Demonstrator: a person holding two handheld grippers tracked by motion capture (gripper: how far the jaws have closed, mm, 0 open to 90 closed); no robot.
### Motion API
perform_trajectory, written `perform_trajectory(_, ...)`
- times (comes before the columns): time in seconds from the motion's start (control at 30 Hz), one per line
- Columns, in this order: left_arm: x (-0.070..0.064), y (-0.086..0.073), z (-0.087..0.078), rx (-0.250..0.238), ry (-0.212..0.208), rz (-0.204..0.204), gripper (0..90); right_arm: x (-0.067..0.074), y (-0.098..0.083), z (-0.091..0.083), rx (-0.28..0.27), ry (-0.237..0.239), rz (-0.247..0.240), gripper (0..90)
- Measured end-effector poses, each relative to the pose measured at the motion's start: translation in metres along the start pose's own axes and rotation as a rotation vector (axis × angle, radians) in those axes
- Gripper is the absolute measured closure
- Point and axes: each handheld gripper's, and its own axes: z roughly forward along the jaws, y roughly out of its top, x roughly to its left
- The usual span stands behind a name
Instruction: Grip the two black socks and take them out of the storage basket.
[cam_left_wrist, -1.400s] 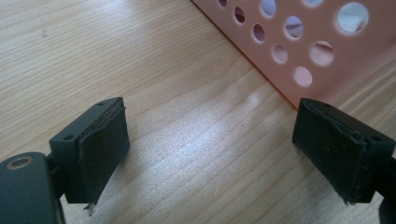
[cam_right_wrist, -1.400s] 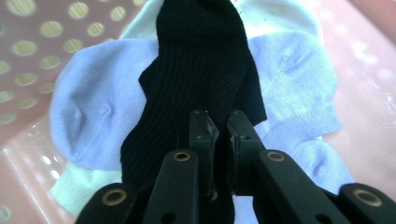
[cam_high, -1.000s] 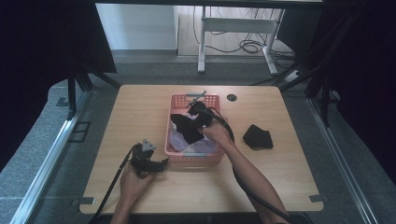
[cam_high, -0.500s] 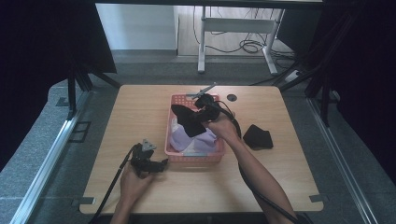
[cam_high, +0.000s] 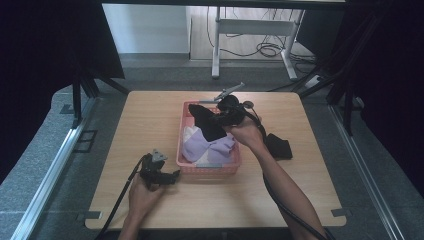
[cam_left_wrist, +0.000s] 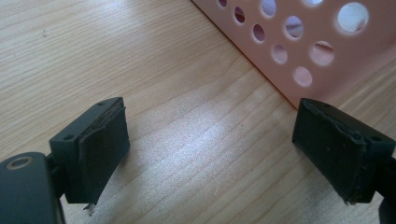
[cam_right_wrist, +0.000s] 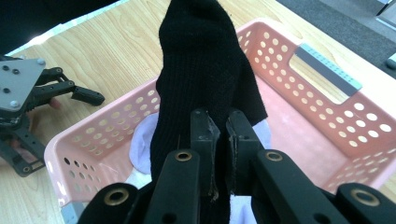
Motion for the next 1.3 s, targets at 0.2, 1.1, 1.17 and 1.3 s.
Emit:
perform_trajectory(0.2,0.0,0.0,0.0,0.0,-0.001,-0.001,10.4,-0.005,-0.006,-0.014,-0.017,-0.015,-0.003,83.5)
perform_trajectory(1.1,0.0,0.0,0.0,0.0,0.002,-0.003,10.4,-0.064,-0.064,-0.083,-0.084,-0.15,0.14,83.5)
perform_trajectory(1.17,0.0,0.0,0.0,0.005,0.0,0.0,10.4,-0.069,-0.071,-0.086,-0.082,-0.16,0.149,83.5)
perform_trajectory(1.3,0.0,0.0,0.0,0.004,0.0,-0.001,10.4,-0.078,-0.084,-0.093,-0.076,-0.181,0.175,83.5)
